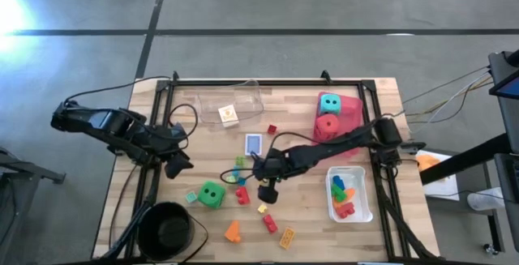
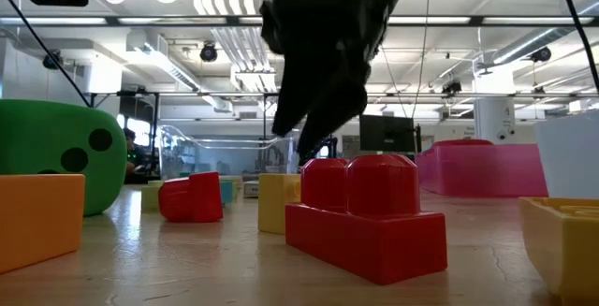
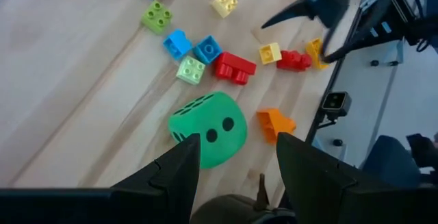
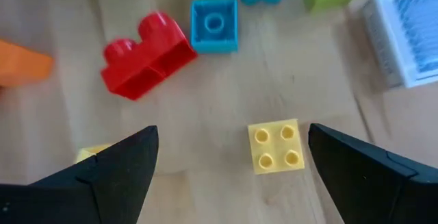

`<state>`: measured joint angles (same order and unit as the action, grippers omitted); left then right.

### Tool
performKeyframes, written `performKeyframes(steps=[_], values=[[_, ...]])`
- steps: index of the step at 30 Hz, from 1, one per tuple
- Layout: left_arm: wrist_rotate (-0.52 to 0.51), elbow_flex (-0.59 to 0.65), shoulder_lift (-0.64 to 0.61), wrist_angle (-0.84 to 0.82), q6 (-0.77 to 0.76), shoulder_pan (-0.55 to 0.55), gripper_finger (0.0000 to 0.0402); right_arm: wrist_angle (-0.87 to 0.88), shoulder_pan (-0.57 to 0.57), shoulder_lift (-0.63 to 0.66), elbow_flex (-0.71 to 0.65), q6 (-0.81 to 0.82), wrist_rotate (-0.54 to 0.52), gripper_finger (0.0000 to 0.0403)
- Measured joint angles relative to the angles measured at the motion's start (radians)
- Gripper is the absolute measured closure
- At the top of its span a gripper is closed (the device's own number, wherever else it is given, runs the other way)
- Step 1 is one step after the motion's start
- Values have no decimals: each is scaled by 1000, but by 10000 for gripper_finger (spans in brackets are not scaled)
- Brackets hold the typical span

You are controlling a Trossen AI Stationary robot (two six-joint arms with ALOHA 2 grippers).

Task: Pick & Place Toys
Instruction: Put the yellow game piece into the white bin

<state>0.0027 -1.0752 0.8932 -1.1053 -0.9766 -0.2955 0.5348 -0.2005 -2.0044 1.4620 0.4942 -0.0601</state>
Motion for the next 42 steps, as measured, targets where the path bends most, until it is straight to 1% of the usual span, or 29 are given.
performKeyframes(steps=[6, 12, 17, 22, 25, 39, 42], values=[[-2, 0, 0, -12, 0, -5, 205, 7, 0, -49, 0, -25, 3, 34], [-2, 0, 0, -14, 0, -5, 205, 7, 0, -53, 0, -68, -49, 34], [-3, 0, 0, -14, -1, -5, 205, 15, 2, -52, -6, -138, -48, 34], [-3, 0, 0, -14, -4, -5, 205, 11, 4, -69, -7, -169, -34, 34], [-5, 0, 0, -14, -17, -5, 205, 15, 7, -87, -6, -173, -19, 34], [-10, 0, 0, -14, -27, -5, 205, 15, 18, -92, -10, -183, -32, 35], [-10, 0, 0, -14, -27, -5, 205, 15, 18, -92, -10, -183, -42, 48]])
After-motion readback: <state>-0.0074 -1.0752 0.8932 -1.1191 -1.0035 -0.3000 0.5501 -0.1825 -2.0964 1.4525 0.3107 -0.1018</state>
